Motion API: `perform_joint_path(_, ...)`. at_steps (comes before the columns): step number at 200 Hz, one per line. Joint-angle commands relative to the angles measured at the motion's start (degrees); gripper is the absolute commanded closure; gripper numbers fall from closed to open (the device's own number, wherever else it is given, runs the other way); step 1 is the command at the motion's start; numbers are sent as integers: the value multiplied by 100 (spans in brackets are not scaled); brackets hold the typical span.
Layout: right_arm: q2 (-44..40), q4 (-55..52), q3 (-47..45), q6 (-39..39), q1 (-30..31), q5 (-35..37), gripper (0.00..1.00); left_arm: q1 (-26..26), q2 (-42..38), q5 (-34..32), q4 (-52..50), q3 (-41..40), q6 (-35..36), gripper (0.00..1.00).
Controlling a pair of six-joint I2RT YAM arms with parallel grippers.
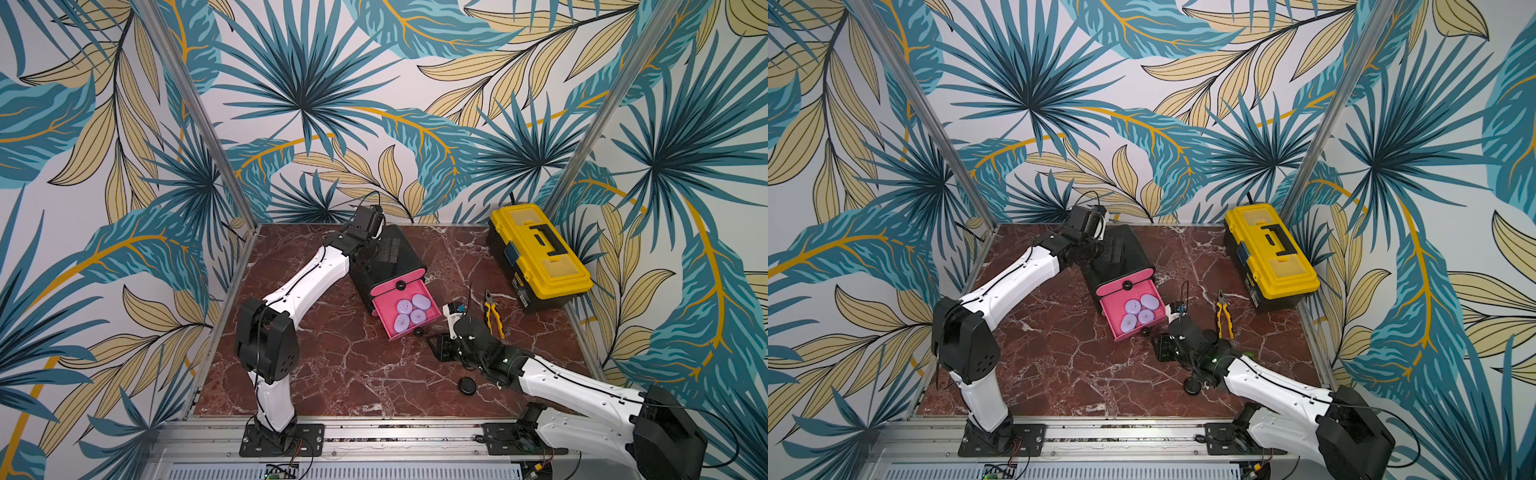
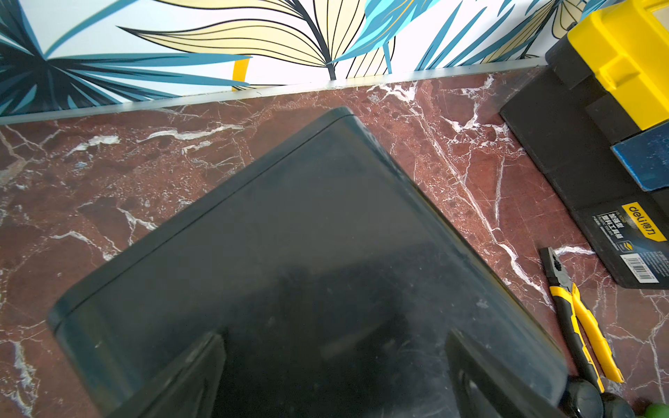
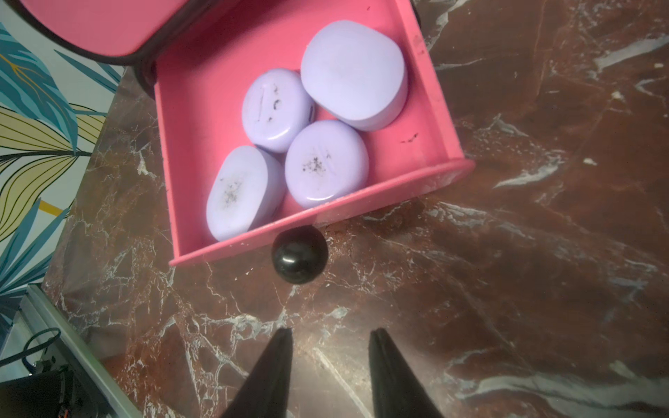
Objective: Put the bluetooth earphones in the drawer according to color
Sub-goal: Close the drawer of the storage box.
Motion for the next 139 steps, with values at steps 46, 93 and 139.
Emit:
perform_joint_path(46, 1313, -117, 1401, -181, -79, 471, 66, 70, 275, 224, -824, -409, -162, 0)
perform_joint_path(93, 1626, -40, 1833, -366, -145, 323, 66, 74, 252, 224, -826, -435, -169, 0)
perform_joint_path(139, 1364, -145, 1710, -344, -202, 125, 66, 66, 260, 210, -835, -444, -160, 0)
